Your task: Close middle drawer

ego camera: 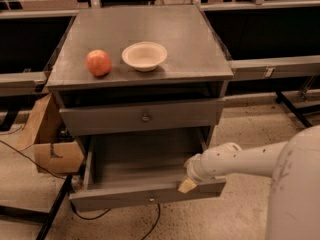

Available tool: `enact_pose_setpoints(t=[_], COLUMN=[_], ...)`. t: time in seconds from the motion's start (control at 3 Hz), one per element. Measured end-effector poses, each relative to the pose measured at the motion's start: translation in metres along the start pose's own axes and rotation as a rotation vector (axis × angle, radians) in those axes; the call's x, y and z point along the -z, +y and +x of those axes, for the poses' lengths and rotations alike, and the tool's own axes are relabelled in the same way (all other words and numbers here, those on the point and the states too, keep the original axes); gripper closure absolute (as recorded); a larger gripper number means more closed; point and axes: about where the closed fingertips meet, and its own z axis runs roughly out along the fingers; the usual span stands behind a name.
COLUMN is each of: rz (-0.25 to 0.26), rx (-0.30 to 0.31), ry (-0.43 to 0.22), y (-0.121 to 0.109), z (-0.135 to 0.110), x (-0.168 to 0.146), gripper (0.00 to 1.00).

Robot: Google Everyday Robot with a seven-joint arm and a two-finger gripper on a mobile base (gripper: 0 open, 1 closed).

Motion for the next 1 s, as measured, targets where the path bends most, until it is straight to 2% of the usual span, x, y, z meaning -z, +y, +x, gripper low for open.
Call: enact_pose_setpoints(t=[0.33, 0.67, 1.0], rz=[0.085, 0.174, 0.193], rx=[-0.010, -0.037, -0.069], ry=[-0.022, -0.040, -0.044], y=[-0.038, -0.081, -0.085], z=[-0.024, -0.049, -0.050], x=[0.002, 0.009, 0.021], gripper=[0.00, 0.00, 0.00])
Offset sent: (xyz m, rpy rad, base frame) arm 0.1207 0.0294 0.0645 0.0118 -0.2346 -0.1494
